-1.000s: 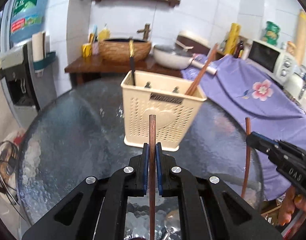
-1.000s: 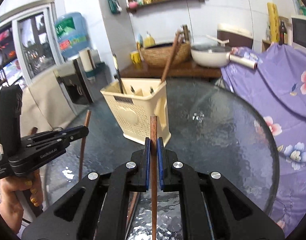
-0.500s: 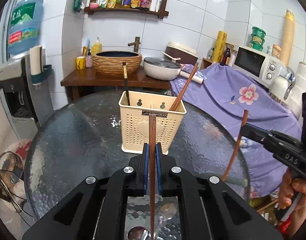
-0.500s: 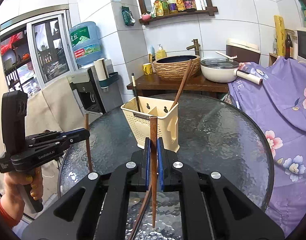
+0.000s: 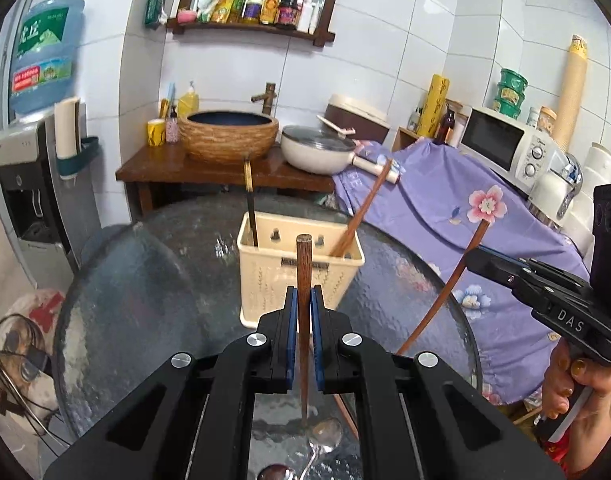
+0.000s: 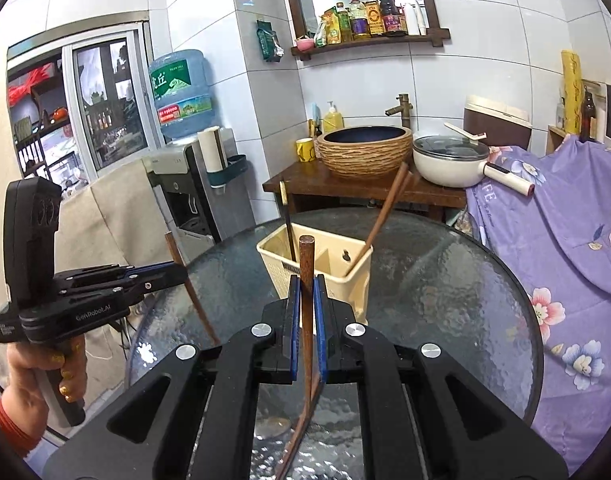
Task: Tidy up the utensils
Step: 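Lift both wooden chopsticks and carry them above the cream holder, then lower both chopsticks into the holder and open both grippers, then move the left gripper to the metal spoons while the right gripper approaches the black chopstick, then grasp a metal spoon with the left gripper while the right gripper grasps the gold-tipped black chopstick, then lift the spoon and black chopstick and carry both above the holder, then lower the spoon and black chopstick into the holder and open both grippers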
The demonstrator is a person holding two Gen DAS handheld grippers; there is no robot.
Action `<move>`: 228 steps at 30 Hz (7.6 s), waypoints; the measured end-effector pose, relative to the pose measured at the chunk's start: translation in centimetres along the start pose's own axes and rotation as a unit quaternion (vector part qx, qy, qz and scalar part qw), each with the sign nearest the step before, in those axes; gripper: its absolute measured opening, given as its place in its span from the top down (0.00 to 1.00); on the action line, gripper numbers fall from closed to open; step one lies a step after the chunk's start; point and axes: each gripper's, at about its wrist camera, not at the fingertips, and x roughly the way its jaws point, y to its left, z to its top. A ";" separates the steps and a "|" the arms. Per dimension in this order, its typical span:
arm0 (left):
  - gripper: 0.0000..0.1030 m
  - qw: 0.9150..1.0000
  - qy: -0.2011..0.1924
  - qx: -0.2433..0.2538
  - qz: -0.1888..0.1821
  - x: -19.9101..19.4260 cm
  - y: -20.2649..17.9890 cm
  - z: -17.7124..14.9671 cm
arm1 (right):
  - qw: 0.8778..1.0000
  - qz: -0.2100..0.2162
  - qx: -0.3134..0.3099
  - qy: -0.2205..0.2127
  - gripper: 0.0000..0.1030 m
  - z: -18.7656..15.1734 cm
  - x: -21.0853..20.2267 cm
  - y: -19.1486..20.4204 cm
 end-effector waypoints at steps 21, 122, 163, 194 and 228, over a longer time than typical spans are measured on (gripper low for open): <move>0.93 0.993 -0.089 -0.041 0.063 0.0 -0.2 16.4 | 0.994 -0.080 0.021 -0.074 0.93 16.5 1.7 1.0; 0.38 0.979 0.179 0.095 -0.001 6.9 -1.0 -18.5 | 0.968 -0.085 0.015 0.238 0.74 -16.3 14.6 -1.7; 0.66 0.925 0.324 0.193 -0.037 17.0 -7.6 -12.9 | 0.951 -0.063 0.049 0.298 0.90 -13.7 19.1 -2.4; 0.66 0.992 0.079 0.084 -0.051 3.1 -1.9 -7.9 | 0.993 -0.030 0.037 0.107 0.92 -9.5 7.8 -1.5; 0.66 0.995 -0.091 0.010 0.051 2.8 -0.9 11.3 | 0.998 -0.021 0.047 -0.025 0.92 11.9 1.8 0.9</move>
